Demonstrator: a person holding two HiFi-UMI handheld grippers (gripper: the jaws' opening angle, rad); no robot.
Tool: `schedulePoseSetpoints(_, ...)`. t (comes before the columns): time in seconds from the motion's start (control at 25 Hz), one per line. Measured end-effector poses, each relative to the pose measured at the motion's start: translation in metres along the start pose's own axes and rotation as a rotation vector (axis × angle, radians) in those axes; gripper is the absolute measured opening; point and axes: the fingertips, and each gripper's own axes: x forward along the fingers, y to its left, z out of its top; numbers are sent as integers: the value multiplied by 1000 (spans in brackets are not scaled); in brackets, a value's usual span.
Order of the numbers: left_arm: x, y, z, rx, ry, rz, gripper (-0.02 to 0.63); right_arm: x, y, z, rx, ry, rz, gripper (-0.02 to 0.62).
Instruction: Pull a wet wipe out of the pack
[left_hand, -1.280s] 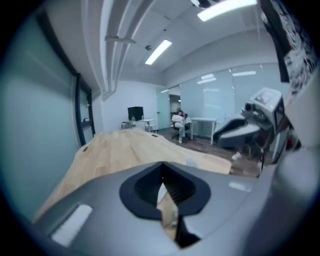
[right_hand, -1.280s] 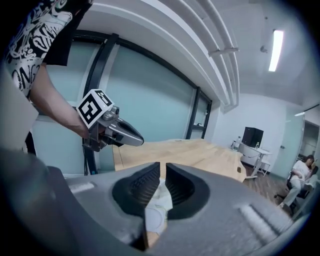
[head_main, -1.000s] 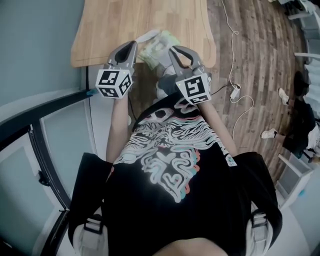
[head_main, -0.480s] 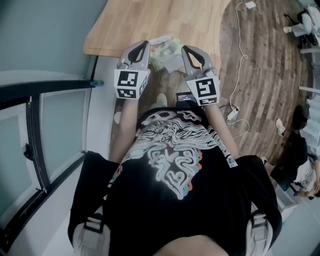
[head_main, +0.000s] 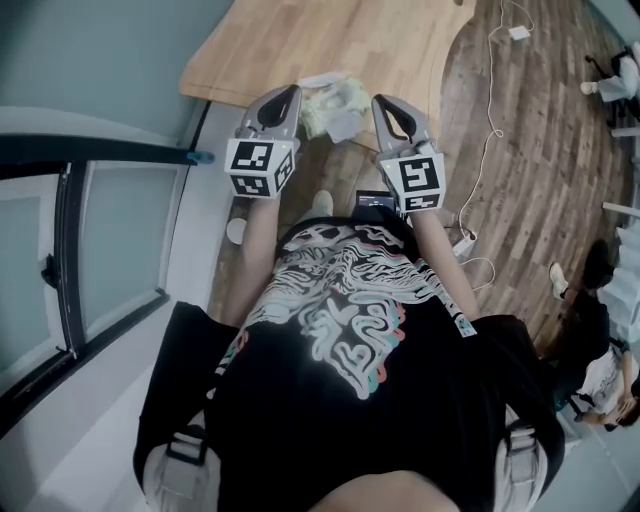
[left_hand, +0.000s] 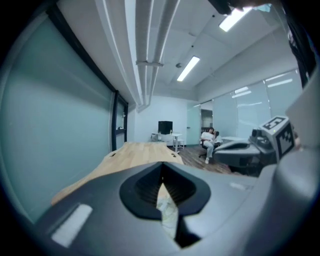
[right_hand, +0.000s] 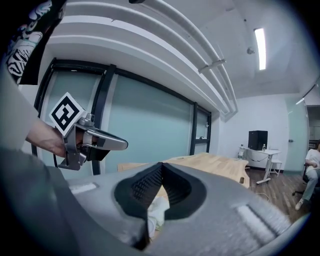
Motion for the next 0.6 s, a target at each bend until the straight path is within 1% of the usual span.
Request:
schedulePoseSetpoints(0.16, -1, -3, 1, 30, 2, 49, -11, -4, -4, 3, -5, -16, 12, -2)
schedulePoseSetpoints(0.32, 2, -10, -3, 54, 15, 69, -11, -7, -8, 0, -2, -26, 24, -2)
schedulePoseSetpoints(0.6, -6, -17, -10, 53, 17, 95, -11, -14, -3, -8, -6, -27, 56, -2)
